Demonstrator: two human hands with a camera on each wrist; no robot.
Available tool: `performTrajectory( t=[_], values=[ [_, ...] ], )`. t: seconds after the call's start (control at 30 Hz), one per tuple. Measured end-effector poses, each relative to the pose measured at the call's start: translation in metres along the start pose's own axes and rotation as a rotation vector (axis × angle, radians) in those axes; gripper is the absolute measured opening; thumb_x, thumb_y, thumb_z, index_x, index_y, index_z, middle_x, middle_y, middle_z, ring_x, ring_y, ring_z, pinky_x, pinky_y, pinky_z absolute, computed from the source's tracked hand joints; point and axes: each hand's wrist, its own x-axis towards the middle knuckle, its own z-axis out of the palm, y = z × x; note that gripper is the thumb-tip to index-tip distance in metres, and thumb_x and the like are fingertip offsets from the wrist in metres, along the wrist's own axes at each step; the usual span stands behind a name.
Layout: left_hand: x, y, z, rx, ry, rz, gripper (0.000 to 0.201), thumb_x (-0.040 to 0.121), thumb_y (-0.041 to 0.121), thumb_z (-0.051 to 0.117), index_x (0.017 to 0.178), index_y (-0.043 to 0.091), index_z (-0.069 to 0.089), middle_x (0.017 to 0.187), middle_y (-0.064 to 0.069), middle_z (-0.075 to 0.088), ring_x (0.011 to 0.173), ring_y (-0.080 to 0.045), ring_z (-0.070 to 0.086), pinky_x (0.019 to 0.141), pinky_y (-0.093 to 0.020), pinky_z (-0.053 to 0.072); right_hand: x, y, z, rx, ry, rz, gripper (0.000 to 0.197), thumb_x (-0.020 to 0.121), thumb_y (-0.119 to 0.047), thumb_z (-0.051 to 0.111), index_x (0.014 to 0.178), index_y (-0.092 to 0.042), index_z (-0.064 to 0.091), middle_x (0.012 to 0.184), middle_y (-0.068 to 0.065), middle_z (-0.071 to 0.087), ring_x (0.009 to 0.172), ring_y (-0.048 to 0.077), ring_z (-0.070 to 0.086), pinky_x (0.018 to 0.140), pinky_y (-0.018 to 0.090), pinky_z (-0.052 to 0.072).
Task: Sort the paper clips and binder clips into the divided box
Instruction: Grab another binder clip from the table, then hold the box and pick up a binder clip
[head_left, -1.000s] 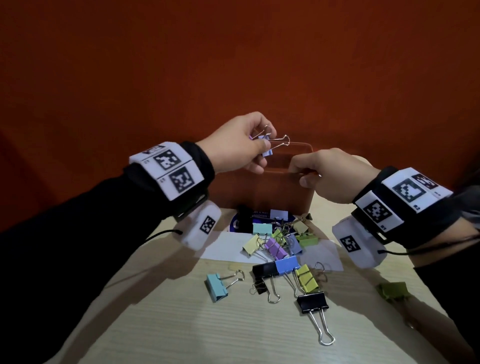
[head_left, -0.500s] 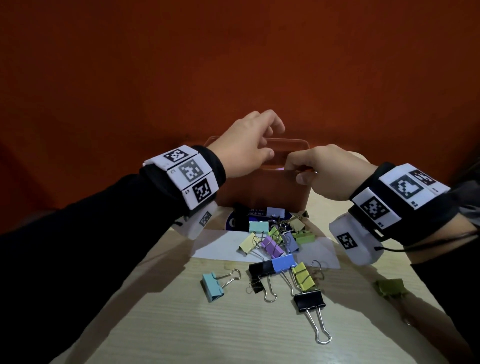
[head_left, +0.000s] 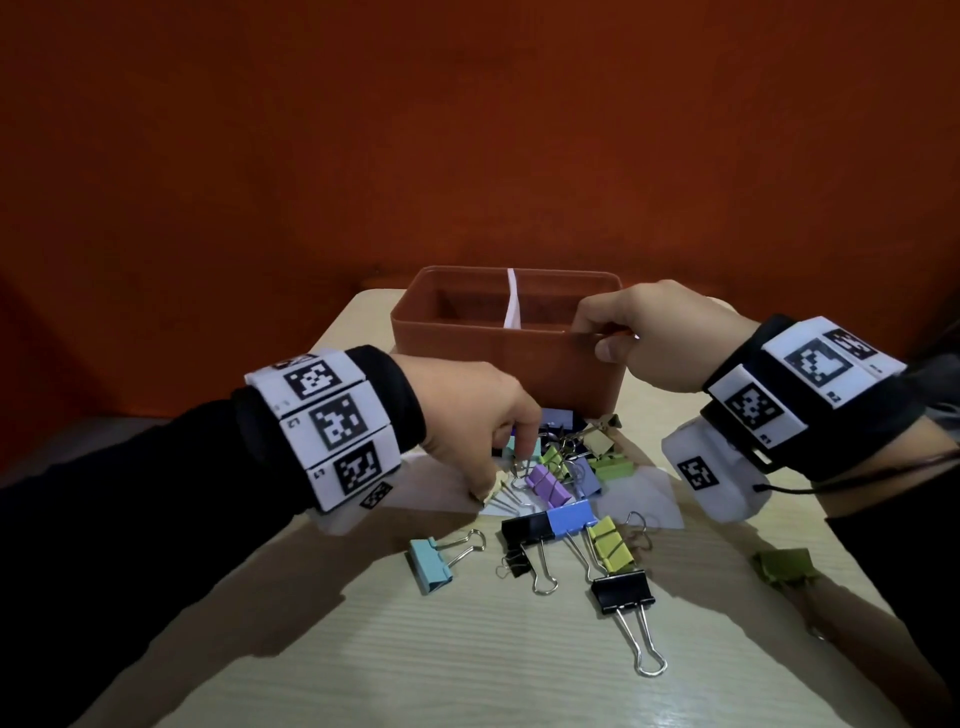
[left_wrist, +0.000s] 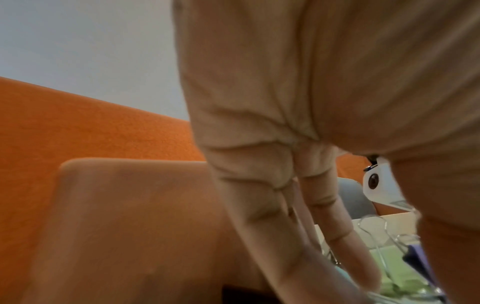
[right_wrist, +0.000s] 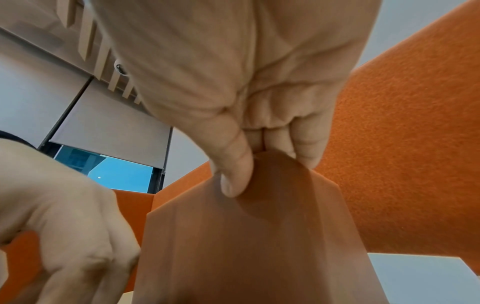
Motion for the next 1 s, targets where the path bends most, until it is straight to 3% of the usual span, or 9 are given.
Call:
performTrajectory(
  t=[0.13,0.27,0.4,0.5,0.63,0.77,0.83,0.9,1.0],
  values=[
    [-0.002,0.004,0.003,0.017,-0.003,0.007,0.040,0.068,0.035,0.082,0.104,0.032,0.063,0.095,0.009,0.059,0.070,-0.002,0.051,0.056,-0.021,0.039,-0.001,0.000,-0.001,0.004,-0.001,0.002,0.022,0.095,-0.016,0.052,0.110,-0.029,0.059,0.104,0.000,0.060,0.088,0.017,0.048,0.053,0.014,0.025],
    [-0.003,0.005,0.007,0.002,-0.004,0.032,0.020,0.073,0.028,0.076,0.089,0.024,0.064,0.081,0.009,0.058,0.067,-0.004,0.051,0.061,-0.024,0.045,-0.001,-0.001,-0.001,0.002,-0.003,0.008,0.022,0.095,-0.015,0.051,0.111,-0.028,0.059,0.105,-0.001,0.060,0.088,0.017,0.047,0.052,0.014,0.025],
    [-0.005,0.002,0.010,-0.072,0.002,0.041,0.007,0.076,0.022,0.069,0.080,0.021,0.064,0.078,0.005,0.066,0.072,-0.014,0.063,0.065,-0.033,0.055,-0.001,-0.001,0.000,0.006,-0.010,0.011,0.022,0.095,-0.015,0.051,0.110,-0.028,0.059,0.105,0.000,0.060,0.089,0.018,0.048,0.053,0.016,0.026],
    [-0.010,-0.001,0.006,-0.255,0.028,0.002,0.003,0.083,0.020,0.062,0.081,0.017,0.061,0.073,-0.003,0.068,0.061,-0.016,0.065,0.054,-0.027,0.053,0.000,0.000,0.000,0.007,-0.017,0.012,0.021,0.095,-0.015,0.050,0.108,-0.028,0.059,0.104,0.000,0.059,0.089,0.019,0.049,0.052,0.018,0.027],
    [-0.011,-0.002,-0.001,-0.524,0.076,-0.026,0.007,0.089,0.013,0.054,0.087,0.014,0.061,0.070,-0.003,0.068,0.056,-0.012,0.060,0.058,-0.024,0.056,0.000,0.000,-0.001,0.009,-0.021,0.009,0.021,0.095,-0.014,0.050,0.109,-0.027,0.059,0.102,-0.001,0.059,0.088,0.019,0.049,0.052,0.017,0.027],
    [-0.009,0.004,0.001,-0.575,0.165,0.028,0.016,0.090,0.013,0.046,0.076,0.013,0.054,0.065,0.002,0.058,0.062,-0.016,0.062,0.061,-0.027,0.055,-0.001,-0.001,-0.001,0.008,-0.014,0.007,0.021,0.095,-0.014,0.050,0.109,-0.027,0.059,0.102,-0.001,0.059,0.087,0.017,0.049,0.052,0.016,0.027],
    [-0.009,0.010,0.001,-0.673,0.142,0.060,0.013,0.080,0.019,0.042,0.070,0.011,0.047,0.054,0.010,0.043,0.055,-0.014,0.047,0.057,-0.029,0.053,-0.001,-0.001,-0.001,0.005,-0.013,0.005,0.021,0.095,-0.014,0.050,0.109,-0.027,0.059,0.103,0.000,0.059,0.088,0.018,0.049,0.052,0.016,0.027],
    [-0.009,0.015,0.001,-0.695,0.109,0.062,0.017,0.076,0.026,0.046,0.066,0.012,0.045,0.053,0.013,0.036,0.054,-0.011,0.037,0.054,-0.029,0.051,-0.001,0.000,-0.001,0.006,-0.014,0.002,0.021,0.095,-0.014,0.050,0.109,-0.027,0.059,0.103,0.000,0.059,0.088,0.018,0.049,0.052,0.017,0.027],
    [-0.008,0.019,0.004,-0.489,0.131,0.062,0.033,0.081,0.042,0.068,0.067,0.018,0.051,0.060,0.008,0.053,0.058,-0.008,0.051,0.057,-0.026,0.045,-0.001,-0.001,-0.001,0.009,-0.013,0.000,0.021,0.095,-0.014,0.050,0.108,-0.027,0.060,0.103,0.000,0.060,0.088,0.018,0.049,0.052,0.017,0.026]
  ],
)
